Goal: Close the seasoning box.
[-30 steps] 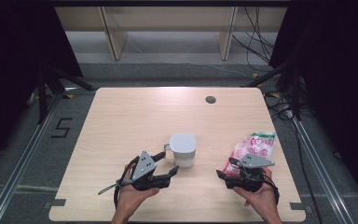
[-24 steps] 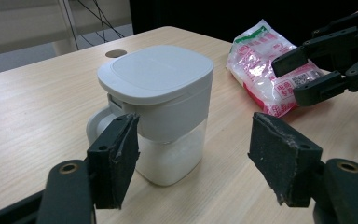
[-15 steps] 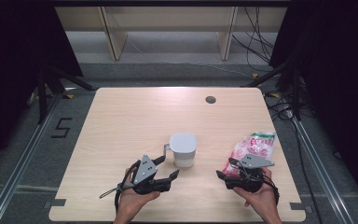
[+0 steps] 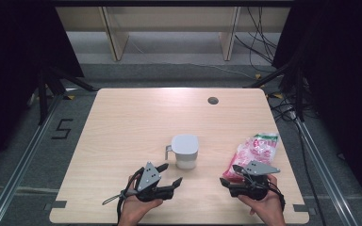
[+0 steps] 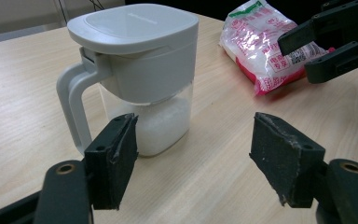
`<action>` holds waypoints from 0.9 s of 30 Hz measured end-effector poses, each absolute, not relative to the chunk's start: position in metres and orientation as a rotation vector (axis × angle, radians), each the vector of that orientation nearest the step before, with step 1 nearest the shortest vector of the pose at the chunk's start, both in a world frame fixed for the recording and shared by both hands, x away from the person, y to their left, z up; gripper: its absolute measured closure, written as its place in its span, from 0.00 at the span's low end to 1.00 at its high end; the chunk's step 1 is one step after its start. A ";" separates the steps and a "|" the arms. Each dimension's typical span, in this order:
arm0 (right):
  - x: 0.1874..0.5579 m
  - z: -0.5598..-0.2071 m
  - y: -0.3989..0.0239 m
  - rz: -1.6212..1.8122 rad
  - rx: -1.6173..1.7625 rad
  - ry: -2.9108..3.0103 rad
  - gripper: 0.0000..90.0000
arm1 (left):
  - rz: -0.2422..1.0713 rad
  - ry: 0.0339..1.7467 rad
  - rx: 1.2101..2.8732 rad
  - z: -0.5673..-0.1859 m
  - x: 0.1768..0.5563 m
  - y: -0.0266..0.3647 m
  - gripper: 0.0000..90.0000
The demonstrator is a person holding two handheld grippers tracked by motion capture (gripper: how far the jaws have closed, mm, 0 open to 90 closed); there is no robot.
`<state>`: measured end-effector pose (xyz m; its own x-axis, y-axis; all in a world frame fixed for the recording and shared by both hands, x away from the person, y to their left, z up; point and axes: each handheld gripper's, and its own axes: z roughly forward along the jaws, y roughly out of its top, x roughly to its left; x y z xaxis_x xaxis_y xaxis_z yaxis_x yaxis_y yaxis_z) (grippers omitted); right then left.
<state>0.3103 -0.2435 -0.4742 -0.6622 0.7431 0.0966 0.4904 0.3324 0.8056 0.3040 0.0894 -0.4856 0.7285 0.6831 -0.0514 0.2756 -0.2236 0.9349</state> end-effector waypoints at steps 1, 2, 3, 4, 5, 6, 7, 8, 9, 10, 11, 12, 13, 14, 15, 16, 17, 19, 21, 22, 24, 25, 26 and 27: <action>0.310 -0.474 -0.244 1.243 1.106 2.312 0.33 | 0.451 0.752 1.806 -0.486 0.304 0.089 0.34; 0.311 -0.475 -0.246 1.241 1.040 2.302 0.32 | 0.451 0.757 1.805 -0.487 0.302 0.089 0.34; 0.311 -0.475 -0.246 1.241 1.040 2.302 0.32 | 0.451 0.757 1.805 -0.487 0.302 0.089 0.34; 0.308 -0.476 -0.246 1.239 1.058 2.326 0.32 | 0.463 0.741 1.816 -0.489 0.301 0.090 0.34; 0.305 -0.476 -0.245 1.244 1.091 2.331 0.32 | 0.463 0.741 1.816 -0.489 0.301 0.090 0.34; 0.307 -0.477 -0.246 1.233 1.043 2.334 0.31 | 0.444 0.767 1.810 -0.494 0.298 0.088 0.34; 0.307 -0.477 -0.246 1.233 1.043 2.334 0.31 | 0.444 0.767 1.810 -0.494 0.298 0.088 0.34; 0.304 -0.479 -0.245 1.224 1.054 2.341 0.31 | 0.437 0.776 1.816 -0.498 0.296 0.087 0.34; 0.304 -0.479 -0.245 1.224 1.054 2.341 0.31 | 0.437 0.776 1.816 -0.498 0.296 0.087 0.34; 0.303 -0.480 -0.244 1.220 1.055 2.356 0.31 | 0.422 0.775 1.803 -0.501 0.294 0.086 0.34; 0.302 -0.481 -0.242 1.222 1.047 2.354 0.31 | 0.428 0.758 1.809 -0.502 0.294 0.087 0.34; 0.300 -0.482 -0.240 1.222 1.063 2.356 0.31 | 0.424 0.771 1.812 -0.503 0.291 0.086 0.34; 0.300 -0.482 -0.240 1.222 1.063 2.356 0.31 | 0.421 0.771 1.813 -0.503 0.291 0.085 0.34; 0.298 -0.482 -0.239 1.212 1.070 2.374 0.31 | 0.422 0.768 1.813 -0.504 0.290 0.085 0.34; 0.300 -0.483 -0.239 1.223 1.010 2.367 0.31 | 0.418 0.767 1.817 -0.505 0.288 0.084 0.34; 0.296 -0.483 -0.236 1.213 1.067 2.377 0.31 | 0.417 0.757 1.818 -0.506 0.286 0.083 0.34; 0.298 -0.484 -0.238 1.219 1.009 2.381 0.31 | 0.414 0.763 1.821 -0.506 0.285 0.082 0.33; 0.296 -0.484 -0.237 1.206 1.021 2.379 0.31 | 0.408 0.750 1.823 -0.507 0.284 0.081 0.33; 0.297 -0.485 -0.237 1.211 1.003 2.385 0.31 | 0.385 0.746 1.812 -0.509 0.282 0.077 0.33; 0.295 -0.485 -0.237 1.198 1.033 2.389 0.31 | 0.384 0.729 1.829 -0.510 0.281 0.075 0.33; 0.296 -0.485 -0.237 1.195 1.018 2.387 0.31 | 0.379 0.739 1.840 -0.510 0.280 0.074 0.33; 0.296 -0.485 -0.237 1.195 1.018 2.387 0.31 | 0.379 0.739 1.840 -0.510 0.280 0.074 0.33; 0.296 -0.486 -0.237 1.193 1.020 2.398 0.31 | 0.381 0.732 1.837 -0.511 0.280 0.073 0.33; 0.296 -0.486 -0.237 1.193 1.020 2.398 0.31 | 0.381 0.732 1.837 -0.511 0.280 0.073 0.33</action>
